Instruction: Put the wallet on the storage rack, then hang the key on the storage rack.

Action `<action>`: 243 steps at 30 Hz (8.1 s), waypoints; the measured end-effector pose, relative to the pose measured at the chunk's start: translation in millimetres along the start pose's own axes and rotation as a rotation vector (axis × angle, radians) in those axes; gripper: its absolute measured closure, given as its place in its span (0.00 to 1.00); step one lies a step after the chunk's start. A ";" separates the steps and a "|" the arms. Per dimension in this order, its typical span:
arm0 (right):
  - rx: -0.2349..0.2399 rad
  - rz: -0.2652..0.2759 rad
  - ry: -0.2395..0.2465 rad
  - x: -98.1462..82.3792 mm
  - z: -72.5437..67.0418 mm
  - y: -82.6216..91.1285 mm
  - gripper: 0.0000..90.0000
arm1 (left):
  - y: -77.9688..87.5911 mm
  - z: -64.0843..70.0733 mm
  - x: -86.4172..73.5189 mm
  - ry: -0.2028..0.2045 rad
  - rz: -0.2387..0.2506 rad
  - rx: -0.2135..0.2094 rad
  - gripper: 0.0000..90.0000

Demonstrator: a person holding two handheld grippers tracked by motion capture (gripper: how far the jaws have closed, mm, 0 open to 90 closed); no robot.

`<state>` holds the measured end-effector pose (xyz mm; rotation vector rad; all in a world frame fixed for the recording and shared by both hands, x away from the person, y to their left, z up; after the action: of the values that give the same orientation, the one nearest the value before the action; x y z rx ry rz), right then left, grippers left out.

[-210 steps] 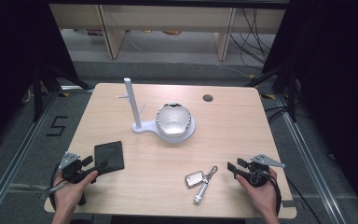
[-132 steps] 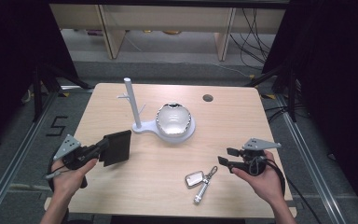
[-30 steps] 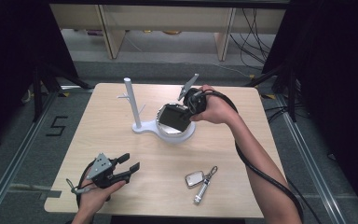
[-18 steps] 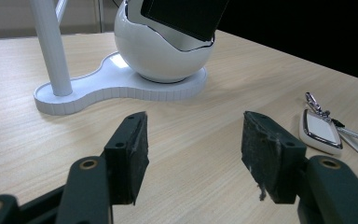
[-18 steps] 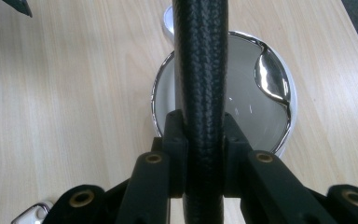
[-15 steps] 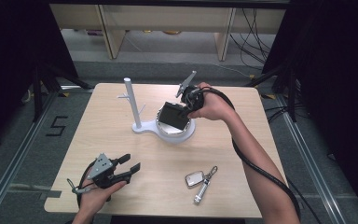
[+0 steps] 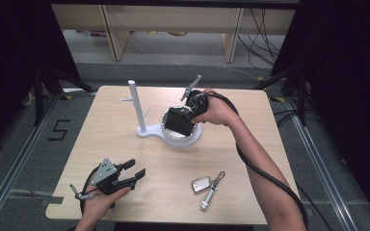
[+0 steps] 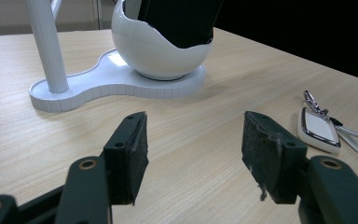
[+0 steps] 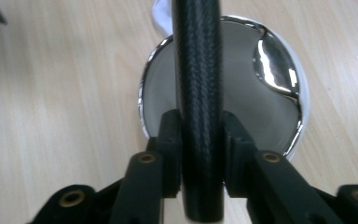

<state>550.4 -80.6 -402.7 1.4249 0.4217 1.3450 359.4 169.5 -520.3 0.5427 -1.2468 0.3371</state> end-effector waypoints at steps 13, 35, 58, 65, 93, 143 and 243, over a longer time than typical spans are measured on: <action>-0.115 0.071 -0.096 -8.7 15.3 22.7 0.70 | -0.5 0.8 -1.0 0.001 -0.009 0.005 0.45; -0.001 -0.172 -0.207 -144.8 -18.0 36.3 0.85 | -10.2 7.0 -1.5 -0.001 -0.030 -0.019 0.46; 0.149 -0.219 -0.084 -191.3 -40.7 15.2 0.67 | -12.1 10.1 -0.7 -0.008 -0.031 -0.030 0.45; 0.171 -0.248 -0.083 -190.7 -51.6 10.6 0.65 | -12.4 9.1 -0.3 -0.005 -0.028 -0.030 0.45; 0.242 -0.273 0.084 -186.2 -60.3 -3.3 0.66 | -18.0 10.4 -0.9 0.001 -0.023 -0.059 0.45; 0.191 -0.181 0.160 -122.6 -53.5 55.7 0.97 | -71.8 58.0 45.4 -0.168 -0.128 -0.314 0.47; 0.203 0.112 0.226 -52.0 -69.0 71.7 0.68 | -119.6 46.8 68.2 -0.089 -0.172 -0.437 0.94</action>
<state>446.5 -118.3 -382.5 1.4839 0.6497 1.5986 404.7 41.0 -469.4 0.2867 -1.3018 -0.1074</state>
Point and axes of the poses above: each handheld gripper's, and its own axes: y roughly backward along the jaws, x roughly out of its top, z roughly to its right, the point moved 4 cm from there along -y, roughly forward along the jaws, and after that the axes turned 13 degrees about -x, right-handed, at the moved point
